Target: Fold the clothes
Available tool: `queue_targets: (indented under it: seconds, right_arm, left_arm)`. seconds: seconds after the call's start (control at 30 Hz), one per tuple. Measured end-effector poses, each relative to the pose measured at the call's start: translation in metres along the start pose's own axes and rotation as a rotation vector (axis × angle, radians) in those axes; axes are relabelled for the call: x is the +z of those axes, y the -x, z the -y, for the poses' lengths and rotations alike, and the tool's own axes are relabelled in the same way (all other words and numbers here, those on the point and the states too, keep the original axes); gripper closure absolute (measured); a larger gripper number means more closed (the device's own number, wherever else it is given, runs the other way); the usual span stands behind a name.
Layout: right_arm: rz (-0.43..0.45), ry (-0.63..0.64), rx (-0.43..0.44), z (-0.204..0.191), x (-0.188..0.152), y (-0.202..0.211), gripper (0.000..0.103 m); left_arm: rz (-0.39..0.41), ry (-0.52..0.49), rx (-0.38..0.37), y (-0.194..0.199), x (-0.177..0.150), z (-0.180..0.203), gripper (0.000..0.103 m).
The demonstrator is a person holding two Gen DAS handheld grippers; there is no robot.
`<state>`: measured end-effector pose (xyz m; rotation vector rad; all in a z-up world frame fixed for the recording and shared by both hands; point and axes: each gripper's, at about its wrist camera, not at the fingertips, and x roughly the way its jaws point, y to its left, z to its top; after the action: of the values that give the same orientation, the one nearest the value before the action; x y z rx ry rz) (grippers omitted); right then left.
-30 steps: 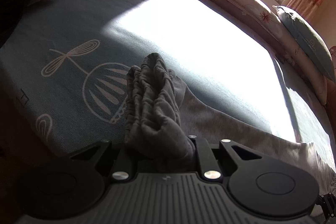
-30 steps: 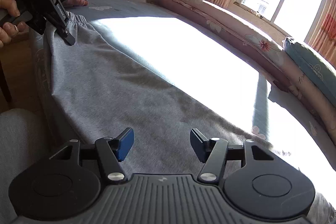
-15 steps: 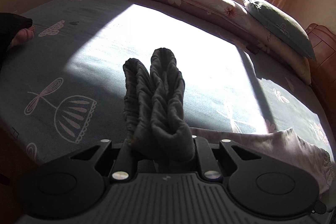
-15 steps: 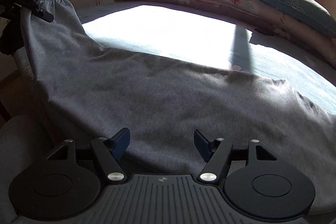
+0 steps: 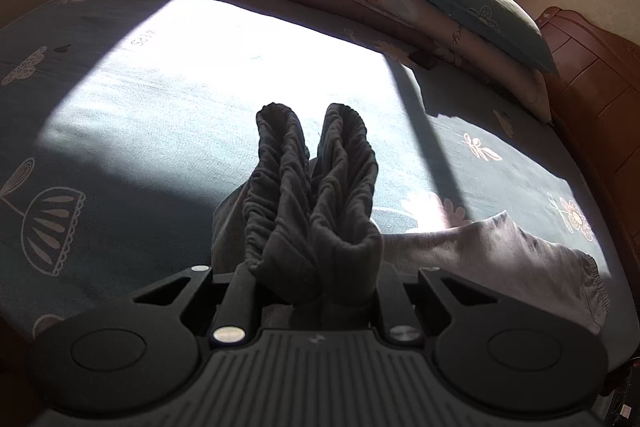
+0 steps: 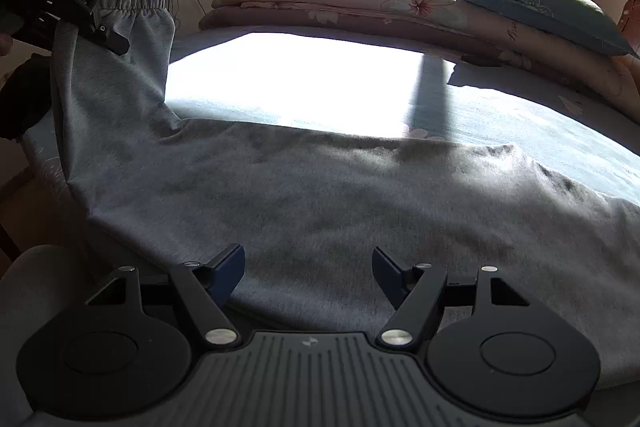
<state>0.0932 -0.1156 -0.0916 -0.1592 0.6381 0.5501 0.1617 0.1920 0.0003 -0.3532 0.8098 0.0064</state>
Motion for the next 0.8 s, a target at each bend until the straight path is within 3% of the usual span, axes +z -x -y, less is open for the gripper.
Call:
queue_targets:
  seconds: [0.37,0.57,0.8]
  right_arm:
    - [0.015,-0.042,-0.032,0.017,-0.002,0.005,0.028]
    - [0.016,-0.065,-0.05,0.027,-0.004,0.006,0.028]
    - [0.004,-0.093,-0.068,0.039,-0.009,0.004,0.028]
  left_arm:
    - [-0.072,-0.076,-0.084,-0.041,-0.008,0.06,0.089]
    - [-0.147,-0.161,-0.064,-0.076,-0.028,0.089,0.089]
    - [-0.165,-0.311,0.018,-0.094,-0.054,0.113,0.088]
